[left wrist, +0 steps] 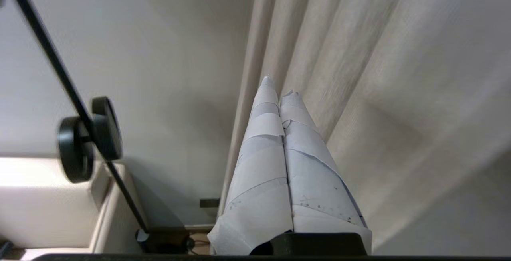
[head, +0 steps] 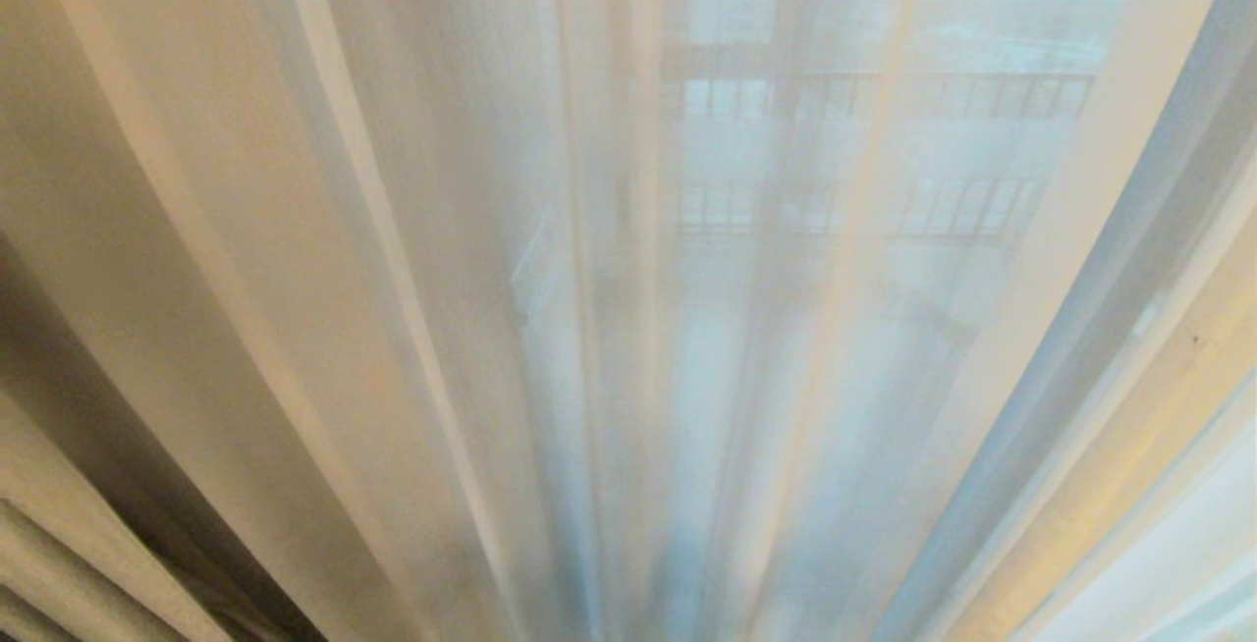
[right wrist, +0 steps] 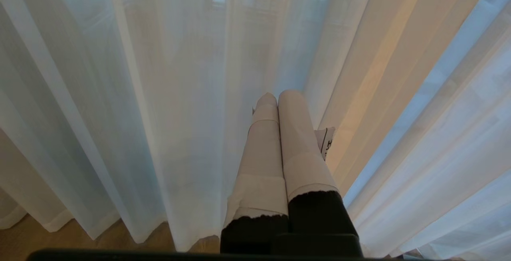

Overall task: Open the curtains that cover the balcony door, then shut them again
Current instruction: Close the outer curtains on both sides

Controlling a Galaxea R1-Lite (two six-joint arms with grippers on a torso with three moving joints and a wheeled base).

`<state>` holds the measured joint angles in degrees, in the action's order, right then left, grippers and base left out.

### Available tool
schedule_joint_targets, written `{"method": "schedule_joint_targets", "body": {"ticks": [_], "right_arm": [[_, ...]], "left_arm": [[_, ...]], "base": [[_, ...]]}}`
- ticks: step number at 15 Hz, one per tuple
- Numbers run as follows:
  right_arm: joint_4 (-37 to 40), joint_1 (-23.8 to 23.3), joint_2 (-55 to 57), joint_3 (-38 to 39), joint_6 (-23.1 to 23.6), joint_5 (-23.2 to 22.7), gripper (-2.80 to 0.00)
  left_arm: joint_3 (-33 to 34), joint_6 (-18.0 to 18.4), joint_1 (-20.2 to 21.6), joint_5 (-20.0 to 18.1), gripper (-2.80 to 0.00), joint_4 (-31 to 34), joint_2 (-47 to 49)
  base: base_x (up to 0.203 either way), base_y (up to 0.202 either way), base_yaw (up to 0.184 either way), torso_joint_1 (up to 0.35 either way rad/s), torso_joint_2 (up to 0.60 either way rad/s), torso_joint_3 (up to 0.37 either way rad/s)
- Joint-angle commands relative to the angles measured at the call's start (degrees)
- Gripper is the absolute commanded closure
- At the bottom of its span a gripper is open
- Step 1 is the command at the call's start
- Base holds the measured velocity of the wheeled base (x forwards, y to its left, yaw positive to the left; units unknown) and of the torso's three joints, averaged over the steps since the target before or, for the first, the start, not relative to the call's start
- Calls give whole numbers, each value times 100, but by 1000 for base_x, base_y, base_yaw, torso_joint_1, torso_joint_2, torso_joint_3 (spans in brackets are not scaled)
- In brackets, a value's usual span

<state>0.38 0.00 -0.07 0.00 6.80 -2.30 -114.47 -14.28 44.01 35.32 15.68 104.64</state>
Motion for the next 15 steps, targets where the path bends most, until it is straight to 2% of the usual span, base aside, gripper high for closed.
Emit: {"method": "schedule_joint_targets", "body": {"ticks": [1,6,10,12,15], "right_arm": [[2,0,7,0,6,-2,0],[6,0,7,0,6,2,0],[6,0,7,0,0,2,0],[-3,0,7,0,6,2,0],[-3,0,7,0,6,-6,0]], "left_arm": [[-14,-22,11,-237,0,6,178],[-14,-45,-24,-1006,0,6,421],[-14,-66,-15,-1417,0,4,612],[-14,-58,-15,-1484,0,-47,716],[-14,36,-24,-1502,0,-567,866]], "base": [[0,0,0,0,0,0],[0,0,0,0,0,0],[0,0,0,0,0,0],[0,0,0,0,0,0],[0,0,0,0,0,0]]}}
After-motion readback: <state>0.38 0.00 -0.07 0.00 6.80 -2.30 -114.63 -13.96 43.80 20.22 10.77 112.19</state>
